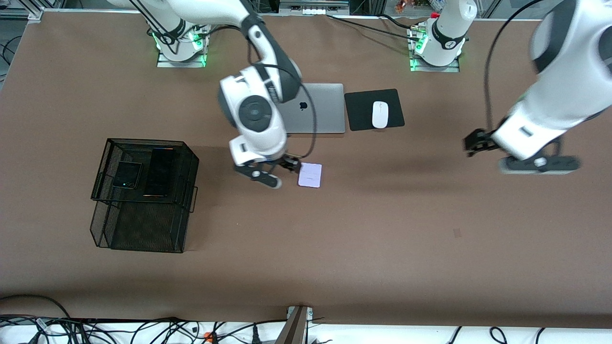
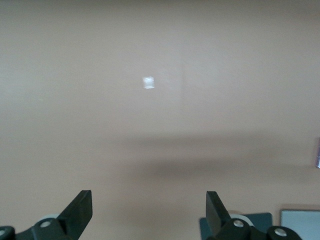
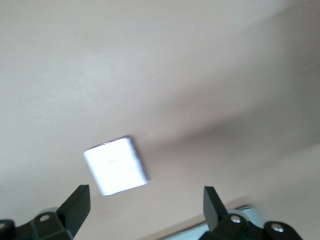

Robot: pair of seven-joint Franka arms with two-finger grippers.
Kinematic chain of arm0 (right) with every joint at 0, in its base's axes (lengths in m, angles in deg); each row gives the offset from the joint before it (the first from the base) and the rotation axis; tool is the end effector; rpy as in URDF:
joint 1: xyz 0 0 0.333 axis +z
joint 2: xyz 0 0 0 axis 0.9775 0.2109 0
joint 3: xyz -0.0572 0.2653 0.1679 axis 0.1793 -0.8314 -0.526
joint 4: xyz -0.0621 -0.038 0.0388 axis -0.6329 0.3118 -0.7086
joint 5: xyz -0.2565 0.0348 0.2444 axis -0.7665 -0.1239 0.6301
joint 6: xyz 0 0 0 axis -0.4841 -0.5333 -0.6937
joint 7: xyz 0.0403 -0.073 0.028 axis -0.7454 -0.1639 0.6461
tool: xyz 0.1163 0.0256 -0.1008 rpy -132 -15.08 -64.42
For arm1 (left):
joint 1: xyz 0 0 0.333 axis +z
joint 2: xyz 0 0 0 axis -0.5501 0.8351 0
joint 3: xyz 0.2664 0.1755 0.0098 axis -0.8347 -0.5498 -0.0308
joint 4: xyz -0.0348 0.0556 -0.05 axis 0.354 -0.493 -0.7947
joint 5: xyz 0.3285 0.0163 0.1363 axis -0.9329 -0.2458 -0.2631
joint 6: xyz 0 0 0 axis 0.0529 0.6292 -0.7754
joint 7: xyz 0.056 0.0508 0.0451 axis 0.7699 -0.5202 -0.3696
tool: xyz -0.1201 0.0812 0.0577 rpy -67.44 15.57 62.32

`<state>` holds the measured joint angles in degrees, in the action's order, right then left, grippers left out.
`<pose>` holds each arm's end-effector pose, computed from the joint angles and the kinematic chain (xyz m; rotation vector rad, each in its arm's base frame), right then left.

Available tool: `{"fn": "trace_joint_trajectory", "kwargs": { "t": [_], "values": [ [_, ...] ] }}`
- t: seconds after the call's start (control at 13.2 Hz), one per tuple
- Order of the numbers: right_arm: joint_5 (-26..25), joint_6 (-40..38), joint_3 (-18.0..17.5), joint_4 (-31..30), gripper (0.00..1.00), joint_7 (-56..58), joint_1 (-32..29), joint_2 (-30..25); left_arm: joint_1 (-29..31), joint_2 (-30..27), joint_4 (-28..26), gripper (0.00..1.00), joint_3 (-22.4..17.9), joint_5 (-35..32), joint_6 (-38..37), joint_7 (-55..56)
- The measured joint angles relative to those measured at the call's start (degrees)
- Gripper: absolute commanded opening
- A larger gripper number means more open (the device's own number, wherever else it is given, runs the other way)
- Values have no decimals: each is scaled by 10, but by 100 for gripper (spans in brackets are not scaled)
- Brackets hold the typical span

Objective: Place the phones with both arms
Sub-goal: 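Set the Huawei phone mid-table with the left gripper while the right gripper approaches, then grasp the Huawei phone with the right gripper while the left gripper withdraws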

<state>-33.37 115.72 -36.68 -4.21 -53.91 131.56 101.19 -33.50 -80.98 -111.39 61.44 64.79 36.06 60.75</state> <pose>0.5359 0.4657 0.2940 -3.0283 0.7161 0.0583 0.5611 -0.0671 0.5322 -3.0552 -0.0275 -0.0423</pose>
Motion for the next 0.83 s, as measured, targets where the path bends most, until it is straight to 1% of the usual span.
{"fn": "trace_joint_trajectory", "kwargs": {
  "t": [0.15,0.3,0.45,0.6,0.83],
  "values": [
    [0,13,-10,42,100,-39,17,45,1,-63,-78,100,-31,23,66,-1],
    [0,28,-11,59,100,-46,35,75,-3,-97,-124,100,-65,67,84,-4],
    [-1,41,-11,60,100,-18,41,99,-7,-106,-139,100,-75,68,86,-29],
    [-1,57,-11,60,100,31,41,123,-19,-107,-139,100,-74,41,77,-78],
    [-1,115,-10,49,100,85,39,146,-26,-108,-126,100,-73,32,32,-90]
  ]
}}
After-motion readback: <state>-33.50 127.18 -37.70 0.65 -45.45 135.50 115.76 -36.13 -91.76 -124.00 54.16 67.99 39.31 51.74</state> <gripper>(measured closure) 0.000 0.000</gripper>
